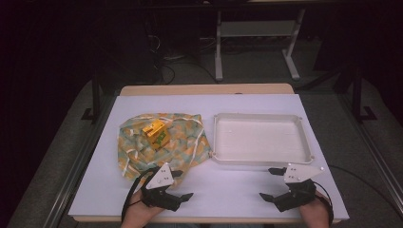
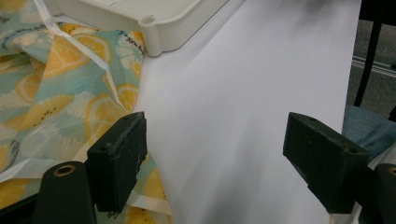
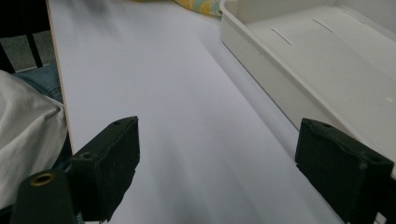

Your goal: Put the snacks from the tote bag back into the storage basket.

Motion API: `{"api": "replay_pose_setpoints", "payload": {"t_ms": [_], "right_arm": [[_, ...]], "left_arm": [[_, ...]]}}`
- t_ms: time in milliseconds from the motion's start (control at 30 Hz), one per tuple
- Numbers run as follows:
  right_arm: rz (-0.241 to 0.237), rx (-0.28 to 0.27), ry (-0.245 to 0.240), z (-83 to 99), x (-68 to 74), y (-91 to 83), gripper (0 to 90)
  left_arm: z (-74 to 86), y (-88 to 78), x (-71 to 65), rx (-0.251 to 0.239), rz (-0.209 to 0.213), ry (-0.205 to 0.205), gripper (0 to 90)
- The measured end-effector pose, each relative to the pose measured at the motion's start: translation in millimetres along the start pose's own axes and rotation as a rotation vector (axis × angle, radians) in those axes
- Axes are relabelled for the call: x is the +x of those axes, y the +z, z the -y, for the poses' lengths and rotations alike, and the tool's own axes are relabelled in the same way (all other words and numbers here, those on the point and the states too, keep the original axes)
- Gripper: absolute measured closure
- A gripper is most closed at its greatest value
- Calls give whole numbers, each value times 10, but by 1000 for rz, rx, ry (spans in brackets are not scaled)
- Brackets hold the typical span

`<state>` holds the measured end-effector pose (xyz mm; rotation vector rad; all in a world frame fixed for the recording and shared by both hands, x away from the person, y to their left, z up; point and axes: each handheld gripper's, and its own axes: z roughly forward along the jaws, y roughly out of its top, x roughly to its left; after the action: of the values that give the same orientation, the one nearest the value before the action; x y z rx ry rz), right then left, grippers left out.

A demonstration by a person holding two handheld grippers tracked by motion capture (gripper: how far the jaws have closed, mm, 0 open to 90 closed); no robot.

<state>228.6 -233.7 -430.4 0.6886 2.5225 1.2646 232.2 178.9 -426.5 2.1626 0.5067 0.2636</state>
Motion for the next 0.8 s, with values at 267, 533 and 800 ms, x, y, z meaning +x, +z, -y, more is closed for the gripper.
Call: {"api": "replay_pose_setpoints", "payload": {"t_ms": [267,533,800], "right_arm": [[13,11,-4,5,6,6,135],[18,19,-11,7,9,8,135],[21,18,-17,9,10,-2,135]], "left_arm": [[1,2,13,2,8,-2,212],[-8,2,16,14,20,-10,203],[-36,-19,-1,9,11,-9,194]]}}
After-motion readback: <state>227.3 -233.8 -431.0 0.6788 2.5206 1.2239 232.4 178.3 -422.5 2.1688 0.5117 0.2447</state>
